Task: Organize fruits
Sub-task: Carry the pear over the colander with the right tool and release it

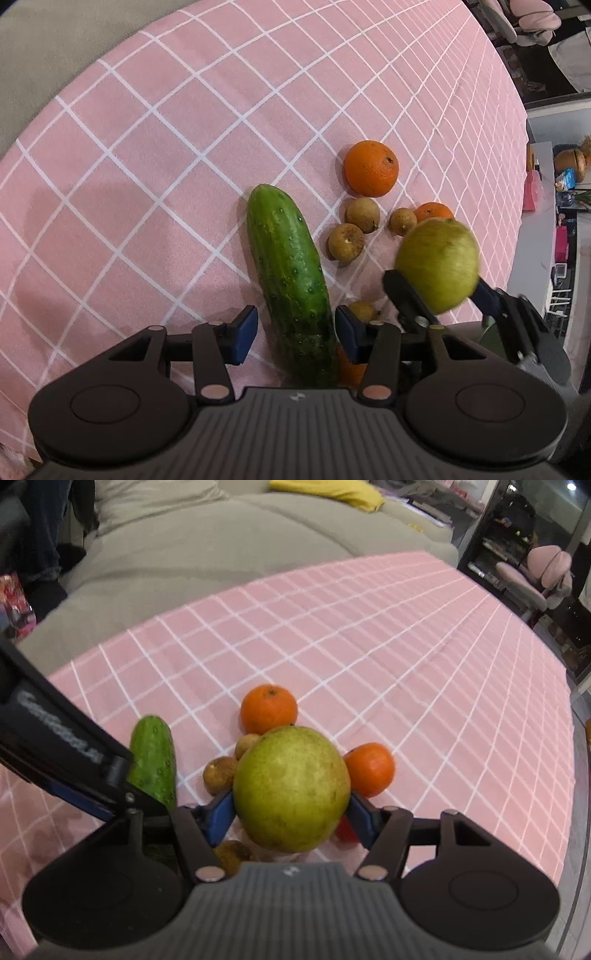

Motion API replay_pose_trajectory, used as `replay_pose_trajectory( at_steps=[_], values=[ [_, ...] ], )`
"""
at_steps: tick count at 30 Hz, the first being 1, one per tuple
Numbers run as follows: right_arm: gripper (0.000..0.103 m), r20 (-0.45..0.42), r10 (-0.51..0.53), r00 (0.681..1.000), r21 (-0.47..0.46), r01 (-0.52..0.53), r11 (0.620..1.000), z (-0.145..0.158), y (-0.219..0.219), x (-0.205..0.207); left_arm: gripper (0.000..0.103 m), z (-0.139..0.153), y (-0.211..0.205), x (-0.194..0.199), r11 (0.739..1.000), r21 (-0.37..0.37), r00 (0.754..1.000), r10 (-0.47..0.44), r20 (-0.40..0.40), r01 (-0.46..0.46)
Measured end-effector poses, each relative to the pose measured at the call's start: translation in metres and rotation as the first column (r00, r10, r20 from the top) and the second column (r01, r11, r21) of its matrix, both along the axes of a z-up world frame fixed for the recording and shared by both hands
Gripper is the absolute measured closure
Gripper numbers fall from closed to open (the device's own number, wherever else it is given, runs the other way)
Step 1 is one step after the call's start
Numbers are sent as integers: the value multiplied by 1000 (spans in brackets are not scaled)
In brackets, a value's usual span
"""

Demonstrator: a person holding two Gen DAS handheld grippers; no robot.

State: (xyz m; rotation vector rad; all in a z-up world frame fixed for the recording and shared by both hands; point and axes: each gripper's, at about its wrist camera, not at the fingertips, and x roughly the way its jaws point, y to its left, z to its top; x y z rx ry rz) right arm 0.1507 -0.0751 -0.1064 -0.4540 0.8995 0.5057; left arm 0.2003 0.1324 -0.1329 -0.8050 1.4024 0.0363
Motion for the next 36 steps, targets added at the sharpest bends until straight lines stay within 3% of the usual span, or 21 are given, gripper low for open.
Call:
replay_pose_trajectory(
  at_steps=[3, 8, 14, 18, 27, 32, 36],
  values=[
    [41, 41, 8, 999, 23, -9, 1000, 15, -3, -8, 47, -1, 0, 1, 1000, -5, 1000, 11, -3, -11],
    [41, 113, 9, 994, -5, -9, 1000, 40, -7, -22, 47, 4, -7, 5, 999, 52, 1000, -14, 8, 14],
    [41, 152, -93, 984, 35, 89, 995, 74, -39, -42, 50, 3, -16, 8, 995, 93, 999, -44, 0, 44],
    [41, 124, -206, 971, 66, 199, 978, 83, -72, -52, 56, 4, -25, 10, 990, 124, 998, -60, 9, 59],
    [41, -20, -372, 928, 36, 372, 927, 48, -122, -61, 58, 5, -26, 10, 988, 135, 997, -75, 11, 73],
    [41, -85, -440, 894, 14, 442, 897, 24, -137, -50, 60, 12, -34, 9, 970, 194, 987, -155, 40, 145],
    [41, -130, -476, 870, 10, 482, 876, 9, -143, -44, 61, 19, -35, 7, 968, 195, 982, -175, 69, 159]
  ],
)
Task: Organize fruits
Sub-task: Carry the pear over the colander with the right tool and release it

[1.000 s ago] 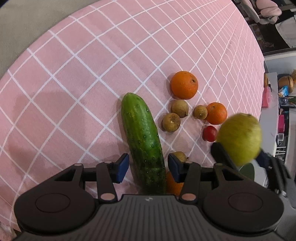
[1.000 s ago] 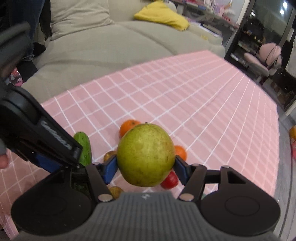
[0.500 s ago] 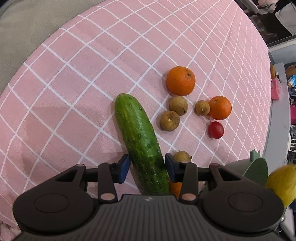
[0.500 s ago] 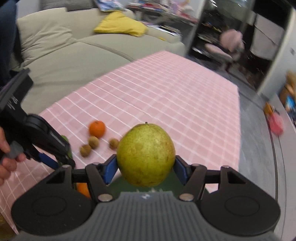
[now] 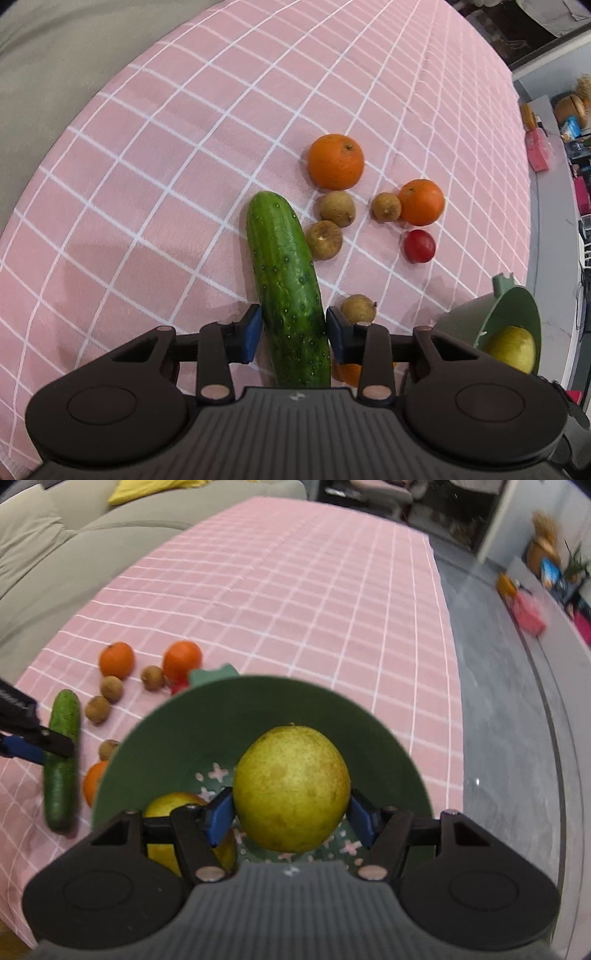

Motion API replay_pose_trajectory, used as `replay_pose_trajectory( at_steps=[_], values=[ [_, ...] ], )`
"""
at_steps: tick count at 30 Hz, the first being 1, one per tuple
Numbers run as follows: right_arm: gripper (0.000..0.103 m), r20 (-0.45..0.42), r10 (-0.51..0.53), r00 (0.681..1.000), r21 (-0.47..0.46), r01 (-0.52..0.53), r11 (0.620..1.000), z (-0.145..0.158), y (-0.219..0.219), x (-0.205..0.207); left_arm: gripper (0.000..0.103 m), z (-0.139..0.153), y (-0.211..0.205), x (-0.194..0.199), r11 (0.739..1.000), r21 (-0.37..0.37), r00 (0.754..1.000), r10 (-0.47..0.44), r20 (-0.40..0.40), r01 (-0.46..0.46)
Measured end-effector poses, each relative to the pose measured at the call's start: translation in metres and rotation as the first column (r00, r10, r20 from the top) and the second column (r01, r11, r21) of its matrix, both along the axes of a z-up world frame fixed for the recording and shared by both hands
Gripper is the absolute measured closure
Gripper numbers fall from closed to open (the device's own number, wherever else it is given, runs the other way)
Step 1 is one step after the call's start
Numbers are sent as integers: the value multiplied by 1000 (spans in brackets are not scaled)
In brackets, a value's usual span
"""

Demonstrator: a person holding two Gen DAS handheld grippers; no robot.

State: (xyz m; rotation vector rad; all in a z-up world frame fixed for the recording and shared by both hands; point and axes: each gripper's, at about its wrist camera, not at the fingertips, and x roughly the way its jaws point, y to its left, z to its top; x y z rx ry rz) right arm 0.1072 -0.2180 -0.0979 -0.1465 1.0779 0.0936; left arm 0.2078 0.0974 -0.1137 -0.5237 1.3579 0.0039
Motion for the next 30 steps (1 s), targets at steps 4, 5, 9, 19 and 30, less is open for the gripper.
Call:
replay_pose_trajectory(
  at_steps=[4, 5, 9, 19, 30],
  values=[
    [41, -30, -25, 999, 22, 26, 999, -11, -3, 5, 62, 10, -2, -1, 1000, 13, 999, -26, 35, 26],
    [41, -37, -32, 999, 25, 33, 999, -13, -4, 6, 62, 11, -2, -1, 1000, 11, 999, -29, 40, 28],
    [41, -71, -57, 996, 25, 59, 998, -20, -7, 9, 62, 18, 0, -2, 999, -2, 998, -42, 49, 42],
    [41, -110, -82, 990, 50, 88, 995, -24, -12, 9, 63, 5, 2, -5, 998, -27, 999, -51, -9, 51],
    [41, -127, -75, 989, 44, 81, 996, -24, -11, 3, 63, -1, -13, -3, 988, 67, 990, -138, -37, 140]
  ],
)
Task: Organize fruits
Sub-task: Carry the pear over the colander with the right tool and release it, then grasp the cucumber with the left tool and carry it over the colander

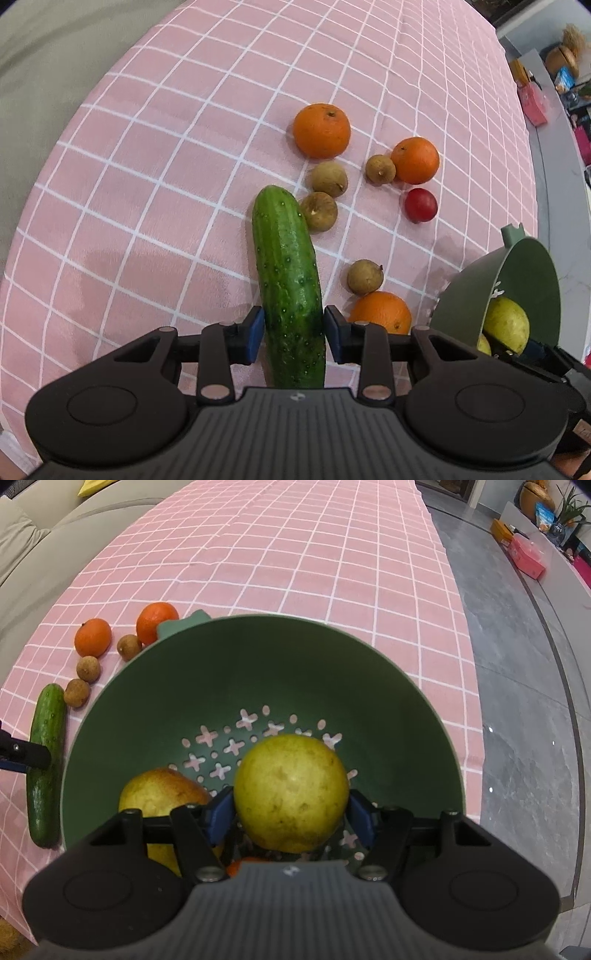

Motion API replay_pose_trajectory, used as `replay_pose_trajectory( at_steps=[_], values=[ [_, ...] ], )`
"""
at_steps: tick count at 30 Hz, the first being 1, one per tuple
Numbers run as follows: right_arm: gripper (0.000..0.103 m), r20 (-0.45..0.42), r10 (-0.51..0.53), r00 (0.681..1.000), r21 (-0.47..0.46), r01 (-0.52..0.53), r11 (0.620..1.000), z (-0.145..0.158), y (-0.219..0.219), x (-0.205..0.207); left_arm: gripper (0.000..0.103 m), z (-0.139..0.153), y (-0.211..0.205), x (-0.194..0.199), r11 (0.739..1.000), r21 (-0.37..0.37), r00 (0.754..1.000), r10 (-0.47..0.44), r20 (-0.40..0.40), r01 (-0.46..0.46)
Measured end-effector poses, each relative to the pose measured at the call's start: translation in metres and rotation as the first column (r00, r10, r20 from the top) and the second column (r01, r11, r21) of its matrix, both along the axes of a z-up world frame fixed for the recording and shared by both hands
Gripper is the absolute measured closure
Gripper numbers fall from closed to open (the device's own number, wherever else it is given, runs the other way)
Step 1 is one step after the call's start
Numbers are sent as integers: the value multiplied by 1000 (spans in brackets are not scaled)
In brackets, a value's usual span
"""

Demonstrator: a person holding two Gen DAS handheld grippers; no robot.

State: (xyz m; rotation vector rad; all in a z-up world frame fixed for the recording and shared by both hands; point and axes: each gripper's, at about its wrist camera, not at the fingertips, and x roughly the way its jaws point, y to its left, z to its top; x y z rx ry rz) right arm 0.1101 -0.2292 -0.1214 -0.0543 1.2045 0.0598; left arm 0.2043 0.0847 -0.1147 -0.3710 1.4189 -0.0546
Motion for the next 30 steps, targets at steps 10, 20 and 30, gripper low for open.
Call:
replay_pose_trajectory(
  at_steps=[10, 20, 30],
  values=[
    [41, -80, -25, 996, -12, 24, 1000, 0, 3, 8, 46, -6, -5, 3, 999, 29, 1000, -12, -7, 12],
    [18, -58, -105, 993, -39, 103, 994, 26, 6, 15, 57, -4, -2, 5, 1000, 24, 1000, 15, -3, -15],
    [18, -8, -118, 993, -2, 118, 993, 31, -2, -7, 62, -2, 2, -2, 1000, 15, 999, -1, 35, 0]
  ],
)
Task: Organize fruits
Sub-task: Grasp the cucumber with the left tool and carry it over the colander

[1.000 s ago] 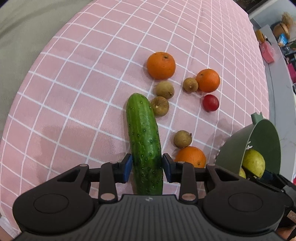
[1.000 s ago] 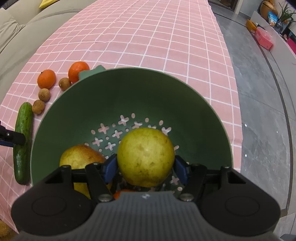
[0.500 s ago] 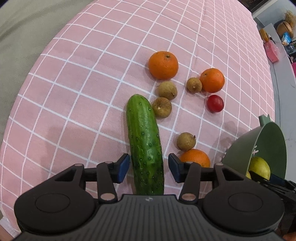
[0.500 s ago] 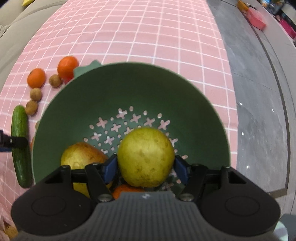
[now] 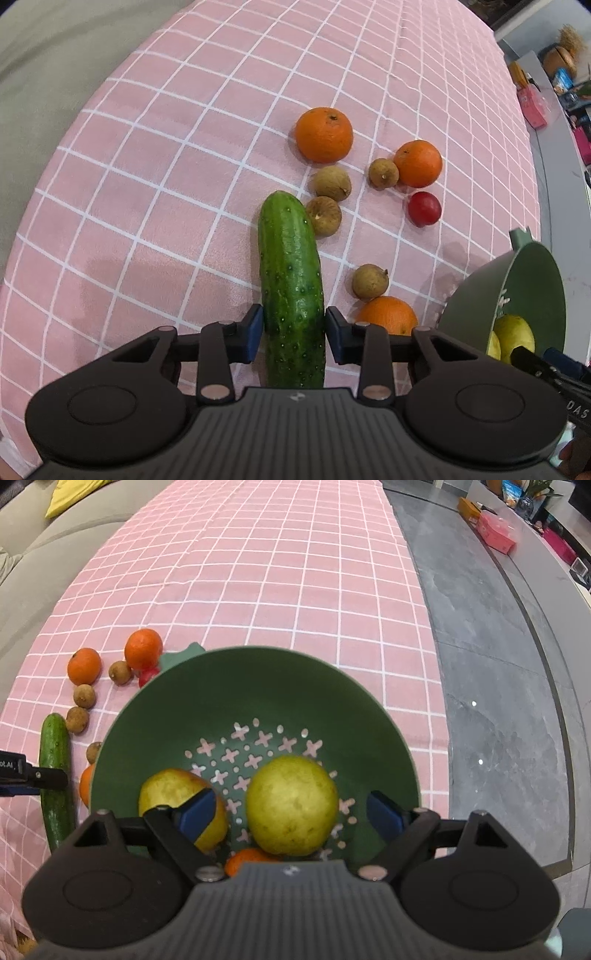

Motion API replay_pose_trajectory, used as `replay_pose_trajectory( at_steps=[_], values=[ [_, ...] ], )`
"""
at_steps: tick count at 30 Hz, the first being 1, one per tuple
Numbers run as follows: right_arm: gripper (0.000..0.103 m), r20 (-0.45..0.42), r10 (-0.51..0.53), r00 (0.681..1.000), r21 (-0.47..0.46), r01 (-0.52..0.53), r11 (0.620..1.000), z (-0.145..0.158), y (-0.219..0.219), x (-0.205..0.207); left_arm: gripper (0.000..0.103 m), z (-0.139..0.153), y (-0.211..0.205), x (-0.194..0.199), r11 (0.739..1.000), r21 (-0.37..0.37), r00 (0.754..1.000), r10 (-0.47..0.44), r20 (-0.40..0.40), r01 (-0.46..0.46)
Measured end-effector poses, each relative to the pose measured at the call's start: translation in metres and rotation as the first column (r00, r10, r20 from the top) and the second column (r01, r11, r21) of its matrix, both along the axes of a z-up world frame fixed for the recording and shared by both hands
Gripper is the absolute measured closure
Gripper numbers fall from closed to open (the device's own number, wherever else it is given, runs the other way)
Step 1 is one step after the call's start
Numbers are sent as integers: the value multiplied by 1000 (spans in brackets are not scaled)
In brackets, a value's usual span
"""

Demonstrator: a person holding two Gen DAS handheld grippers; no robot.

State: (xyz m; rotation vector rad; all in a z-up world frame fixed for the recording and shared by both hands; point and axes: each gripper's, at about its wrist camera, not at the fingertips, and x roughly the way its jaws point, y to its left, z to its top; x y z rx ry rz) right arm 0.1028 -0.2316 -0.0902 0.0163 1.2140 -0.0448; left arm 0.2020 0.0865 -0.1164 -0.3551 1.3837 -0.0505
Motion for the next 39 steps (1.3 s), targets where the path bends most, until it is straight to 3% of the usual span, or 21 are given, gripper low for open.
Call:
replay_pose_trajectory(
  at_steps=[12, 15, 18, 21, 25, 32, 37, 39],
  values=[
    [18, 74, -24, 997, 43, 21, 999, 8, -11, -23, 63, 45, 0, -17, 996, -36, 993, -78, 92, 81],
    [18, 111, -9, 994, 58, 3, 998, 14, -12, -29, 63, 69, -10, -19, 986, -57, 981, -145, 132, 154],
    [18, 152, 2, 988, 73, -13, 997, 20, -15, -36, 63, 89, -32, -20, 958, -53, 950, -270, 155, 281],
    [18, 185, 11, 983, 81, -26, 996, 24, -17, -43, 62, 104, -60, -26, 918, -32, 903, -383, 195, 396],
    [18, 217, 32, 976, 81, -51, 995, 28, -18, -49, 62, 112, -102, -30, 843, 3, 823, -526, 215, 538],
    [18, 215, 41, 976, 85, -60, 995, 26, -20, -48, 62, 100, -164, -16, 720, 133, 707, -694, 138, 681],
    [18, 217, 45, 975, 75, -63, 995, 25, -24, -46, 62, 87, -194, -8, 608, 217, 613, -788, 48, 764],
    [22, 205, 33, 978, 88, -52, 995, 22, -28, -44, 62, 83, -203, -5, 568, 231, 581, -814, 16, 790]
  ],
)
